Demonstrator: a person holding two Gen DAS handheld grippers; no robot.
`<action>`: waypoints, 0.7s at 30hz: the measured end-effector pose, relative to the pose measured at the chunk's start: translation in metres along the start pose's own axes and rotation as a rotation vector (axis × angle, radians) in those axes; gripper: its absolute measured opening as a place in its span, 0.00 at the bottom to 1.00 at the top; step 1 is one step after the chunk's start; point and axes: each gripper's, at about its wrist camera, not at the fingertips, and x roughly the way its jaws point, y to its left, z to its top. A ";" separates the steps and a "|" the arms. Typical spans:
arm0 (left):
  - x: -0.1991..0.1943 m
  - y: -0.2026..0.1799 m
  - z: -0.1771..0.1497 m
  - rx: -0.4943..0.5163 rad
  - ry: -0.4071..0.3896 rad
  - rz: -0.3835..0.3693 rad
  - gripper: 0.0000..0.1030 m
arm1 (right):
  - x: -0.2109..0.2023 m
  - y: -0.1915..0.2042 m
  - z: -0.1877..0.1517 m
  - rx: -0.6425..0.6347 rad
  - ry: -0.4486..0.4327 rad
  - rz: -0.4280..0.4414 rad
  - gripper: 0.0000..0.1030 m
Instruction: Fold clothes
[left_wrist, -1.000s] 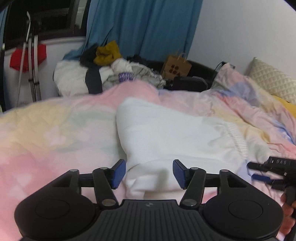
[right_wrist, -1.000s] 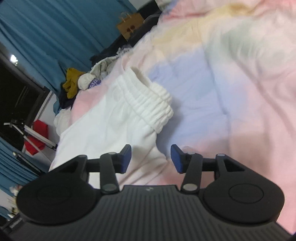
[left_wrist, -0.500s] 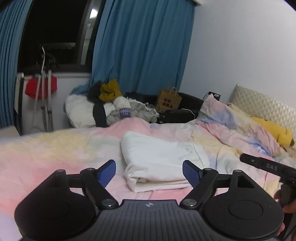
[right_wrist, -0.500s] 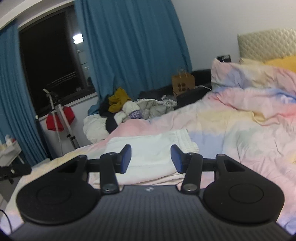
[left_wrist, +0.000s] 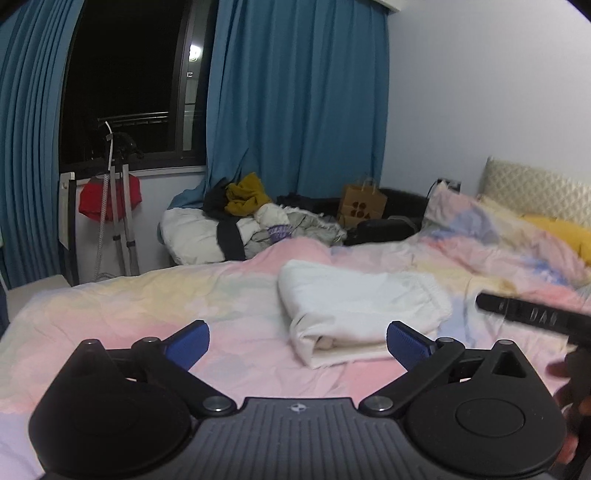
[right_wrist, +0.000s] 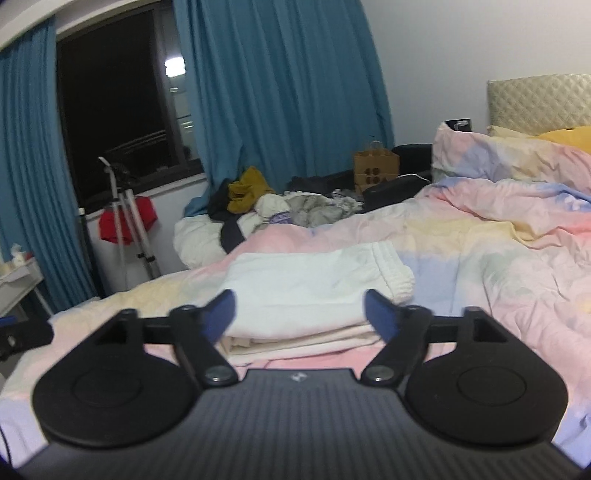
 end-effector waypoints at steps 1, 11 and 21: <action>0.003 0.001 -0.004 0.008 0.011 0.004 1.00 | 0.004 0.000 -0.003 0.013 0.007 -0.001 0.84; 0.017 0.021 -0.014 -0.040 0.038 0.050 1.00 | 0.024 0.007 -0.020 -0.037 0.067 -0.034 0.84; 0.017 0.018 -0.017 -0.015 0.051 0.074 1.00 | 0.024 0.014 -0.025 -0.090 0.074 -0.046 0.84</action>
